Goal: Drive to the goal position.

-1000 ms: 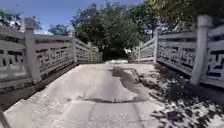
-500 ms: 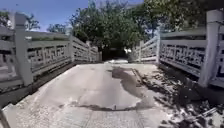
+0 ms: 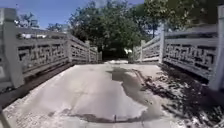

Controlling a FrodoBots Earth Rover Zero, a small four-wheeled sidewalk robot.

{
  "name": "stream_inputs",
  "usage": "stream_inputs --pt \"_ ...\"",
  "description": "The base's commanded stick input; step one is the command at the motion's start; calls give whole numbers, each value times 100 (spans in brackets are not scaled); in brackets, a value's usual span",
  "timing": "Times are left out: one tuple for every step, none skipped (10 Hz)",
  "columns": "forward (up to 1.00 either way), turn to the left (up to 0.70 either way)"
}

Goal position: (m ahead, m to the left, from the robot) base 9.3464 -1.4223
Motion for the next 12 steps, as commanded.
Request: stream_inputs --pt "45 0" --pt "45 0" --pt "45 0" --pt "45 0" --pt "45 0" --pt "45 0" --pt "45 0" --pt "45 0" --pt "45 0" --pt "45 0" --pt "45 0" --pt "45 0"
